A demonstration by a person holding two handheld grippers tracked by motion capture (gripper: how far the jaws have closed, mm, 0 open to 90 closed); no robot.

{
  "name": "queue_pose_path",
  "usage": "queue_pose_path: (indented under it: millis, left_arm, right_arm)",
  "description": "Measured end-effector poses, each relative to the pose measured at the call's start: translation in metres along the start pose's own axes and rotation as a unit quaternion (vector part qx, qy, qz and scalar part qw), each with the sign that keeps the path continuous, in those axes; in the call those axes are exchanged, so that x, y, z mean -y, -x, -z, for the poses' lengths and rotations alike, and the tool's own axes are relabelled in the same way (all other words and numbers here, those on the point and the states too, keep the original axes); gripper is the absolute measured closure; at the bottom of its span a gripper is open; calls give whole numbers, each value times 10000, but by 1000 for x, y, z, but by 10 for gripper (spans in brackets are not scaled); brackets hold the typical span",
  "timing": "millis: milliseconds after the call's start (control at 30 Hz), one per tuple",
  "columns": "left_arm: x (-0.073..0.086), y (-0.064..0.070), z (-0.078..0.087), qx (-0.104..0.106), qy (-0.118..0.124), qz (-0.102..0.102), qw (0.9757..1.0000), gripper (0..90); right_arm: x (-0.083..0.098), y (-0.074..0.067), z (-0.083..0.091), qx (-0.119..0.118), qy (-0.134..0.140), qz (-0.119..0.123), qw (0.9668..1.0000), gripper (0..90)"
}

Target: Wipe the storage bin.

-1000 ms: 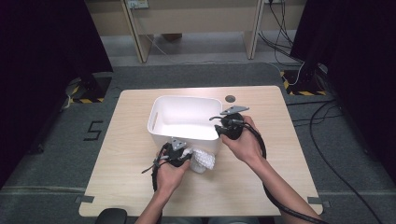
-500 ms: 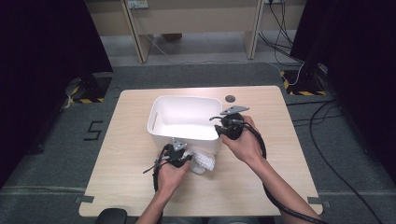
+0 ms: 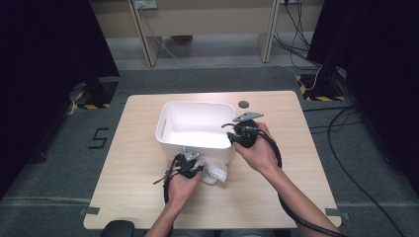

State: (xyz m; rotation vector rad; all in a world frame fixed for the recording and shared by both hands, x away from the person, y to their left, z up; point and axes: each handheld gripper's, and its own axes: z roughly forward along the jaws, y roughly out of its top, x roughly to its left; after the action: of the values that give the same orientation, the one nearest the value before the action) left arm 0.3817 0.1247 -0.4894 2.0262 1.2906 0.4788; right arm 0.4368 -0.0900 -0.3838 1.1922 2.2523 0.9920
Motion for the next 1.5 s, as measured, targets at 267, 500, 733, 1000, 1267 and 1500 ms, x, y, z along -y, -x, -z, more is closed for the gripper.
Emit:
queue_pose_path:
  millis: [267, 500, 733, 1000, 1267, 1500]
  left_arm:
    - [0, 1, -1, -32, -29, -44, 10000, 761]
    - [-2, 6, -2, 21, -39, -99, 9999, 762]
    - [-3, 9, -3, 31, -23, -113, 9999, 762]
    - [-4, 12, -2, 21, -18, -133, 9999, 762]
    - [-8, 13, 4, 57, 73, -96, 9999, 762]
    - [-14, 14, 14, 85, 180, -116, 9997, 761]
  right_arm:
    - [0, 0, 0, 2, 3, -6, 10000, 653]
    - [0, 0, 0, -3, 6, -5, 10000, 656]
    - [0, 0, 0, 4, 8, 3, 10000, 656]
    - [0, 0, 0, 6, 8, -13, 10000, 656]
    - [0, 0, 0, 5, 9, -25, 10000, 656]
    - [0, 0, 0, 1, 13, -21, 10000, 656]
